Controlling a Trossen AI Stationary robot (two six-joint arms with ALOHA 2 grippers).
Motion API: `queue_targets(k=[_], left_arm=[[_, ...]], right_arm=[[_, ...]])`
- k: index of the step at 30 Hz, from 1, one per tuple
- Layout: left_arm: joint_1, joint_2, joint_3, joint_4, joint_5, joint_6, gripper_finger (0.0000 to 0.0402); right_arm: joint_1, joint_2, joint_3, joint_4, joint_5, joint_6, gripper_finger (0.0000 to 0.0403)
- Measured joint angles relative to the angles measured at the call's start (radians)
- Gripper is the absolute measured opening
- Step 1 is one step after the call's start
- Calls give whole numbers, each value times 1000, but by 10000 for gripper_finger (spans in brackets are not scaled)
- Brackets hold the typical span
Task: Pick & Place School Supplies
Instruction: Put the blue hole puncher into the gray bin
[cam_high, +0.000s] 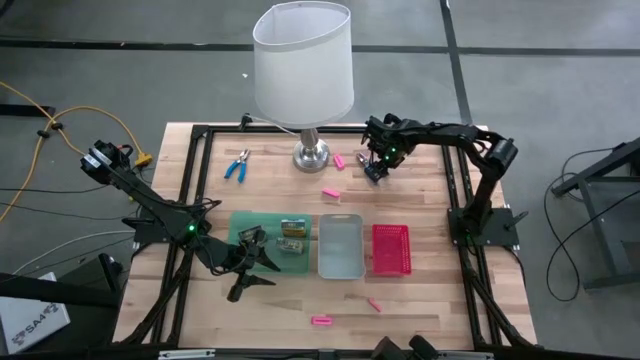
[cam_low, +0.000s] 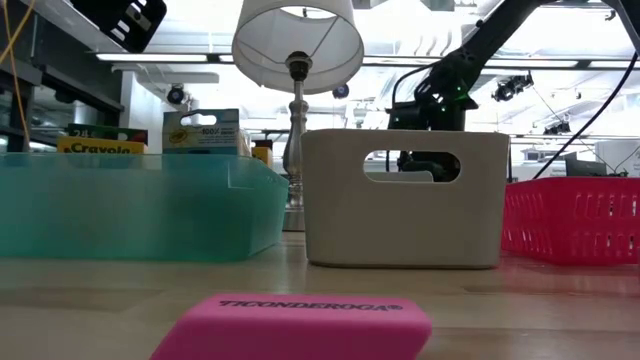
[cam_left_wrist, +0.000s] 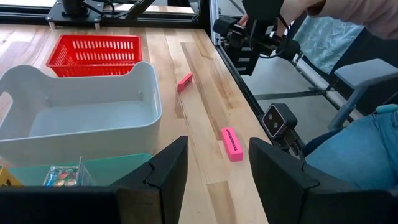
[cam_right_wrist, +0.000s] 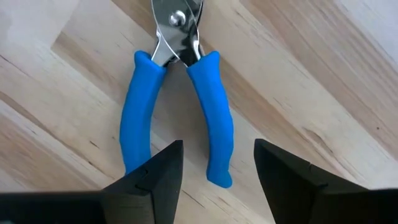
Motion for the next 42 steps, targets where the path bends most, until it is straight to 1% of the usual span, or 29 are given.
queue_targets(k=[9,16,21,33,36,42], left_arm=[[0,0,0,0,0,0,166],[0,0,0,0,0,-14,166],[0,0,0,0,0,-15,166],[0,0,0,0,0,-16,166],[0,0,0,0,0,-16,166],[0,0,0,0,0,-16,166]], right_arm=[[-2,0,-4,3,-5,4,190],[-2,0,-58,35,-19,13,190],[-2,0,-59,44,4,7,190],[-2,0,-59,86,3,-3,189],[-2,0,-59,86,2,-2,181],[-2,0,-59,88,2,-1,150]])
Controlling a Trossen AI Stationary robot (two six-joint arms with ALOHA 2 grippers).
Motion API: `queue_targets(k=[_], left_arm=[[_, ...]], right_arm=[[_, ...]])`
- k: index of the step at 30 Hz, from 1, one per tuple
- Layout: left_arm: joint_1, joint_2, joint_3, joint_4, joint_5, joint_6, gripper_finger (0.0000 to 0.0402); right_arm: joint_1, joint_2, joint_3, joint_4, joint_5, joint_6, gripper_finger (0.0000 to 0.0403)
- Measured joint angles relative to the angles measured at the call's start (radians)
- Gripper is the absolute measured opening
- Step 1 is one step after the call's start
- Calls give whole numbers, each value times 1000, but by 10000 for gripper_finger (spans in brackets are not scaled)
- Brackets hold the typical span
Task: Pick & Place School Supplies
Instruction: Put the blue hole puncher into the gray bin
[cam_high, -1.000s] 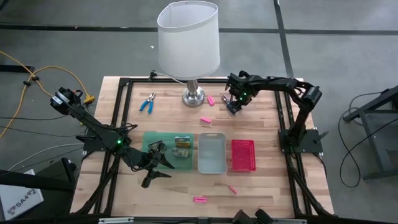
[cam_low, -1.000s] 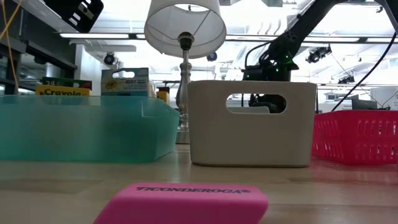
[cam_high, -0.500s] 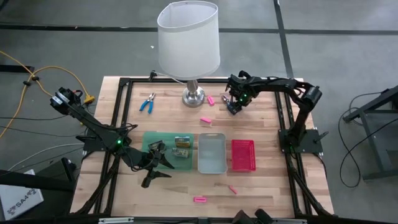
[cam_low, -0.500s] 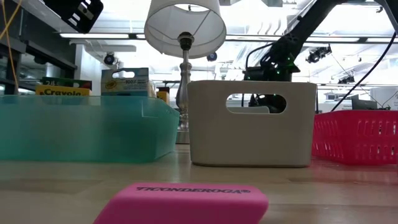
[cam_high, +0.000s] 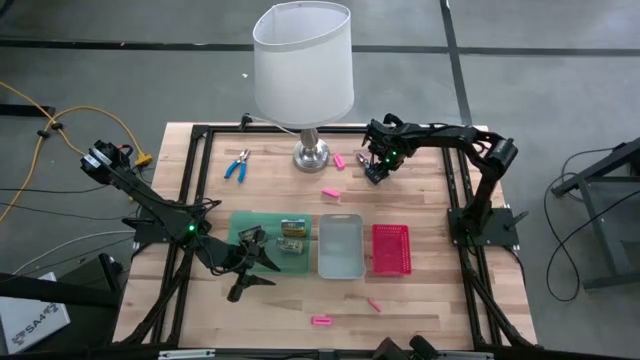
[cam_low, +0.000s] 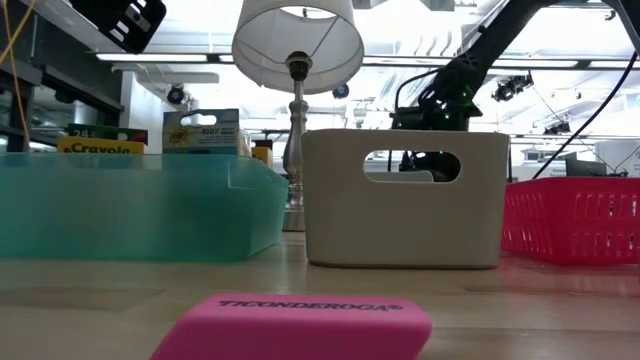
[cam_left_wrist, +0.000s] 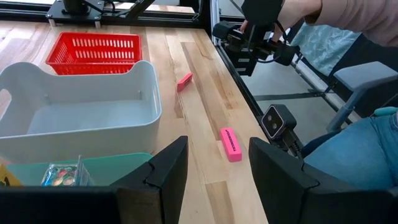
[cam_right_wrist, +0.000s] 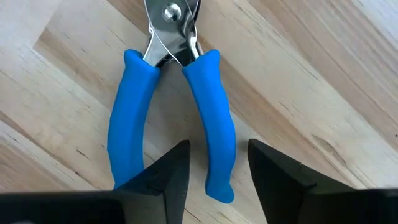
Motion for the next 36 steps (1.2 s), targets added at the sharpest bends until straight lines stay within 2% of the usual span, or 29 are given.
queue_targets(k=[20,31,36], left_arm=[[0,0,0,0,0,0,166],[0,0,0,0,0,0,166],[0,0,0,0,0,0,166]], right_arm=[[0,0,0,4,-16,9,41],[0,0,0,4,-21,9,38],[0,0,0,5,13,22,38]])
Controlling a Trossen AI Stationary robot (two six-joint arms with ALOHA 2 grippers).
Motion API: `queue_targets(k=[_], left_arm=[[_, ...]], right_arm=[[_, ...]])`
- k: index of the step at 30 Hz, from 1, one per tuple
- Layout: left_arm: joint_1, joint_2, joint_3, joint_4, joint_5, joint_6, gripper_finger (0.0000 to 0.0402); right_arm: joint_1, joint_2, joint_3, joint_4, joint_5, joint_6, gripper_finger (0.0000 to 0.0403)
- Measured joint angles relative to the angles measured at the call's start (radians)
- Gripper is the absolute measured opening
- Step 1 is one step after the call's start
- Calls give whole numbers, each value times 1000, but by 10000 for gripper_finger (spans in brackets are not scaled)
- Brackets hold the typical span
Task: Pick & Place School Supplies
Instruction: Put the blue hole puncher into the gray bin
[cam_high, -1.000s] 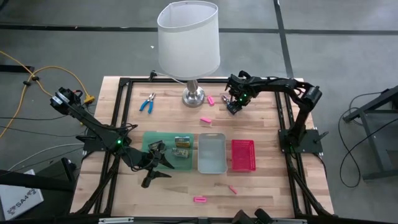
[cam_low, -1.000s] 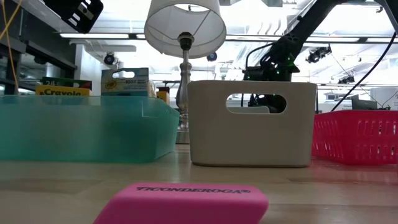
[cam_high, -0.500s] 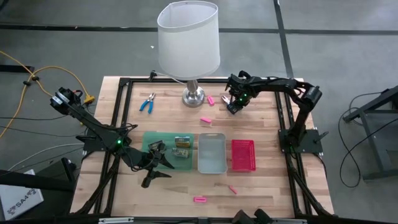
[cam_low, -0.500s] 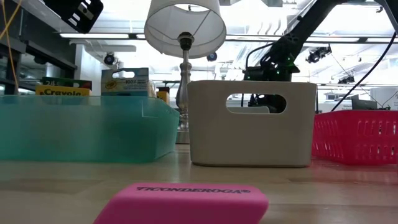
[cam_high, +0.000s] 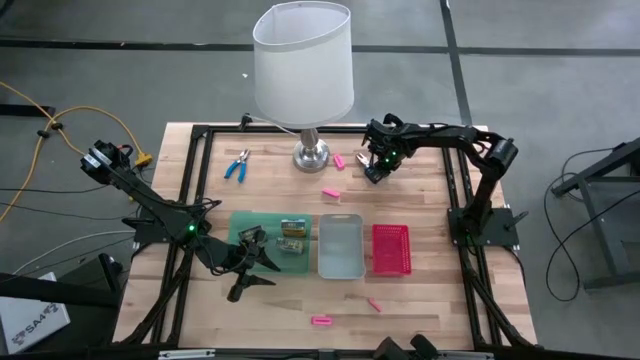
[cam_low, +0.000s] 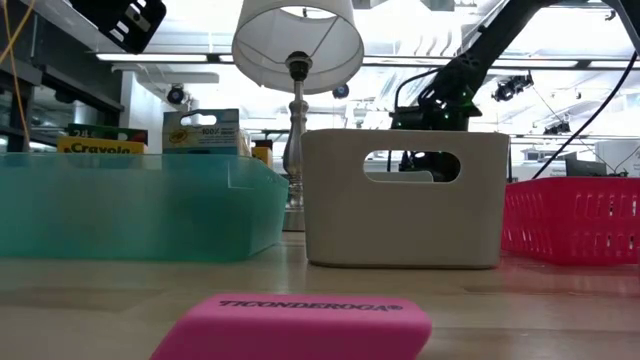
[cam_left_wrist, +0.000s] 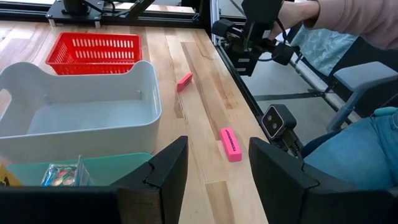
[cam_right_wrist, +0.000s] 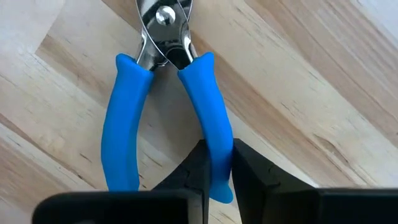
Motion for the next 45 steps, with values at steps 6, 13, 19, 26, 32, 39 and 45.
queue_targets(k=[6,13,19,26,32,39,45], left_arm=[[0,0,0,0,0,0,166],[0,0,0,0,0,0,166],[0,0,0,0,0,0,166],[0,0,0,0,0,0,166],[0,0,0,0,18,0,166],[0,0,0,0,31,0,166],[0,0,0,0,31,0,166]], right_arm=[[0,0,0,9,19,-2,37],[1,-36,0,6,18,-11,36],[3,-152,0,-18,18,37,36],[79,-308,0,-94,18,166,36],[250,-413,0,-126,83,296,36],[490,-449,0,-148,130,487,36],[683,-425,0,-120,205,630,36]])
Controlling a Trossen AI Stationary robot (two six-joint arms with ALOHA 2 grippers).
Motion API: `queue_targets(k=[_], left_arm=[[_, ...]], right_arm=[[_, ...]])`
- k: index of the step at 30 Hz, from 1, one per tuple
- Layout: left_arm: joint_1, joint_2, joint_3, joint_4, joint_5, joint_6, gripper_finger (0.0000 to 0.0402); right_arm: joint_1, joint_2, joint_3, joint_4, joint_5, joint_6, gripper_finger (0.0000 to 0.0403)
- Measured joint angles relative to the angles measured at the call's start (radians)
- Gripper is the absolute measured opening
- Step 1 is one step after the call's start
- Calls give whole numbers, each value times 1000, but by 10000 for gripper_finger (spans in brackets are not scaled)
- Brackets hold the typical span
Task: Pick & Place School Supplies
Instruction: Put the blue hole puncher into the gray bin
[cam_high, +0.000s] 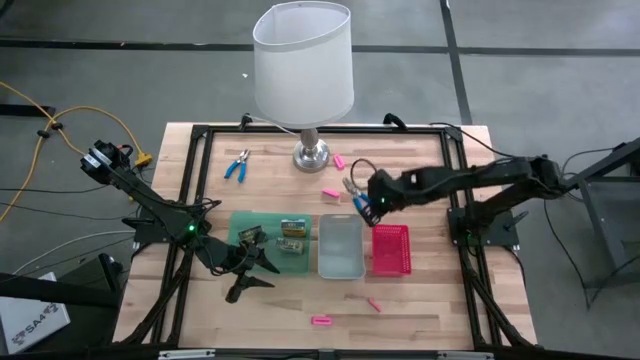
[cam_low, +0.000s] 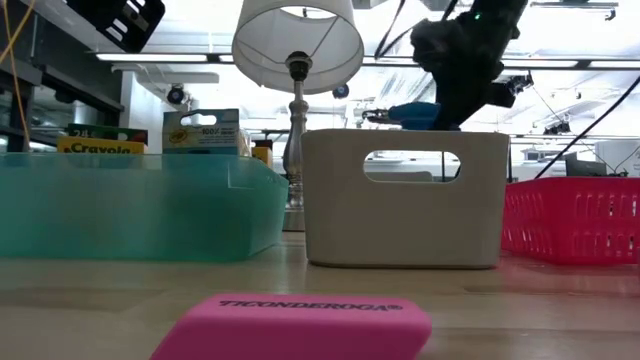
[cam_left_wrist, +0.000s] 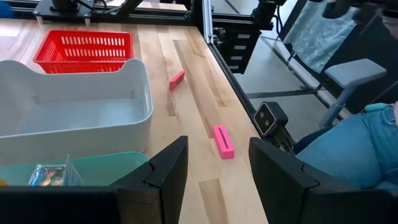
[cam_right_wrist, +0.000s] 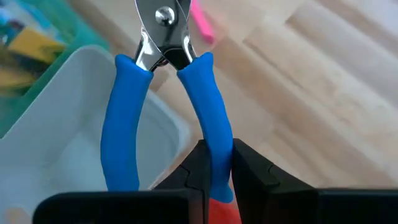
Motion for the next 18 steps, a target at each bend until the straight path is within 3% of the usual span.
queue_targets(k=[8,18], left_arm=[[0,0,0,6,0,0,166],[0,0,0,8,-1,0,166]], right_arm=[[180,5,0,117,82,164,36],[248,161,0,245,20,214,36]])
